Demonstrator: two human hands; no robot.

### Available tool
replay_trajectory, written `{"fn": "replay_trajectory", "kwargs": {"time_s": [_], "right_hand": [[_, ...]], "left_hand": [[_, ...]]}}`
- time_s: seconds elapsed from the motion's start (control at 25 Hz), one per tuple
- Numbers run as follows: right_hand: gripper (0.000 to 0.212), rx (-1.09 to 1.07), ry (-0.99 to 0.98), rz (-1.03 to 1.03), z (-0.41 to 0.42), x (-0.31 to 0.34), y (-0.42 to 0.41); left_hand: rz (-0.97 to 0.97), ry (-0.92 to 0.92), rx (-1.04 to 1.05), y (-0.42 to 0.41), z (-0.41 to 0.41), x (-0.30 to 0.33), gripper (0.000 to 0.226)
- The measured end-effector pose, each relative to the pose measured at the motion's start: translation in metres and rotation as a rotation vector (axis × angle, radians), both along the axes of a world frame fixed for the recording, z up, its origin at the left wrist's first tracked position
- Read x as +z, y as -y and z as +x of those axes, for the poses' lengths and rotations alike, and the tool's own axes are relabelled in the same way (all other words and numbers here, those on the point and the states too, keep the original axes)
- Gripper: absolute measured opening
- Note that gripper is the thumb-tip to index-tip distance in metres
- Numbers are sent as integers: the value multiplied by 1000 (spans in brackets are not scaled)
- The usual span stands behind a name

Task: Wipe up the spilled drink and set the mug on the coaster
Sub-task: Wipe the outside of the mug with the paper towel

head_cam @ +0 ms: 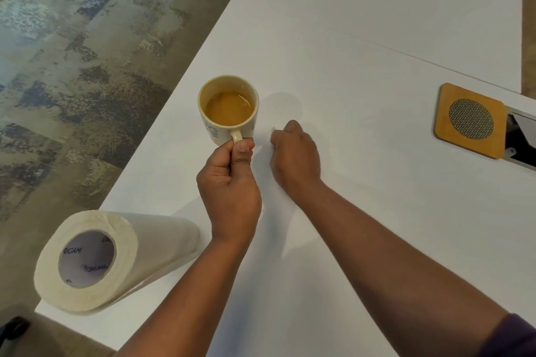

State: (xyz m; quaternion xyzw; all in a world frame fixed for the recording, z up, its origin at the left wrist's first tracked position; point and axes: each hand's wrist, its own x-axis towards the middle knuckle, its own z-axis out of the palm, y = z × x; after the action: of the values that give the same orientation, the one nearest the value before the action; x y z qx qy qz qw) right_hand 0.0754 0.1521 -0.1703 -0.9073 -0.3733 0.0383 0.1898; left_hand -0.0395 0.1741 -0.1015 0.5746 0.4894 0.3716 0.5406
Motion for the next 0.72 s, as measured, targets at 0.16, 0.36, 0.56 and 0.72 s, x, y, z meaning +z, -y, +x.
{"fn": "replay_trajectory", "kwargs": {"time_s": [0.16, 0.36, 0.56, 0.72], "right_hand": [[16, 81, -170, 110, -20, 1, -13], [5, -454, -757, 556, 9, 10, 3], [23, -613, -1027, 694, 40, 18, 25], [15, -574, -1353, 752, 30, 27, 23]], "left_hand": [[0, -5, 4, -2, -4, 1, 19], [-15, 11, 8, -3, -5, 6, 17], [-62, 16, 15, -2, -2, 11, 20], [-110, 27, -22, 1, -4, 14, 22]]}}
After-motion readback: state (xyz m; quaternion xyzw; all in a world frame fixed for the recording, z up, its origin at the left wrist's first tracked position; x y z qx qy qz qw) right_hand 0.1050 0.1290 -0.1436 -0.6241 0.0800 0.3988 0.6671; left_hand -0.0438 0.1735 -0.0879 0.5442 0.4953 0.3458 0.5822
